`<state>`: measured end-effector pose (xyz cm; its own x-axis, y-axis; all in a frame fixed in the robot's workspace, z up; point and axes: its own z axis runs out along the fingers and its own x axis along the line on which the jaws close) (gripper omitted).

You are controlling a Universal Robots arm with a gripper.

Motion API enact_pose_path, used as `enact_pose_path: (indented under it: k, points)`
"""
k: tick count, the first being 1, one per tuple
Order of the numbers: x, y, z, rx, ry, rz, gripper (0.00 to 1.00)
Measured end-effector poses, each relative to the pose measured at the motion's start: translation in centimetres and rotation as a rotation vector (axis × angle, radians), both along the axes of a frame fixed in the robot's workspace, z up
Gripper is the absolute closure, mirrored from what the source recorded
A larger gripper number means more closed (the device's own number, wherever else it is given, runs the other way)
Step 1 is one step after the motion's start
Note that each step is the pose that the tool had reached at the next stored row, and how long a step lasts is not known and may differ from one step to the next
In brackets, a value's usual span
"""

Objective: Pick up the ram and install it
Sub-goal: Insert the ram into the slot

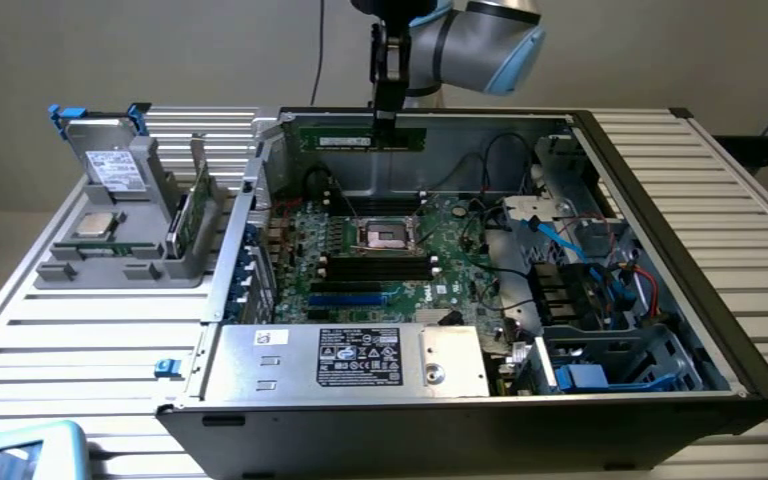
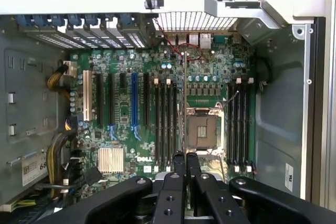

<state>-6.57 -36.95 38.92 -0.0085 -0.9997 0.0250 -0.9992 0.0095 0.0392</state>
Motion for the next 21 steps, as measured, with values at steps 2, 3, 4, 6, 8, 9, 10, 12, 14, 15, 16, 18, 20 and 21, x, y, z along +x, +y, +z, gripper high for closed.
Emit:
enact_pose_path:
  k: [2, 3, 4, 6, 8, 9, 10, 12, 14, 15, 16, 18, 20, 21]
  points:
    - [0.2, -0.02, -0.26, -0.0002, 0.0001, 0.0, 0.87]
    - [0.3, -0.03, -0.41, -0.0005, 0.0001, 0.0, 0.87]
    - [0.4, -0.05, -0.52, -0.0009, 0.0, 0.0, 0.87]
    - [0.6, -0.09, -0.71, -0.0032, 0.0, 0.0, 0.87]
    - [0.7, -0.13, -0.84, -0.0084, 0.0001, 0.0, 0.87]
    - [0.8, -0.17, -0.9, -0.0115, 0.0, 0.0, 0.87]
    - [0.8, -0.22, -0.96, -0.0142, 0.0, 0.0, 0.87]
    - [0.9, -0.34, -1.11, -0.0174, 0.0001, 0.0, 0.87]
    - [0.9, -0.67, -1.35, -0.0179, -0.0001, 0.0, 0.87]
    - [0.9, -0.83, -1.53, -0.0175, -0.0005, 0.0, 0.87]
    - [1.0, -0.96, -1.71, -0.0175, -0.0011, 0.0, 0.87]
    - [1.0, -1.16, -2.06, -0.0176, -0.0033, -0.001, 0.87]
    - [1.1, -1.26, -2.44, -0.0176, -0.0056, -0.002, 0.87]
    - [1.2, -1.26, -2.6, -0.0176, -0.0066, -0.003, 0.87]
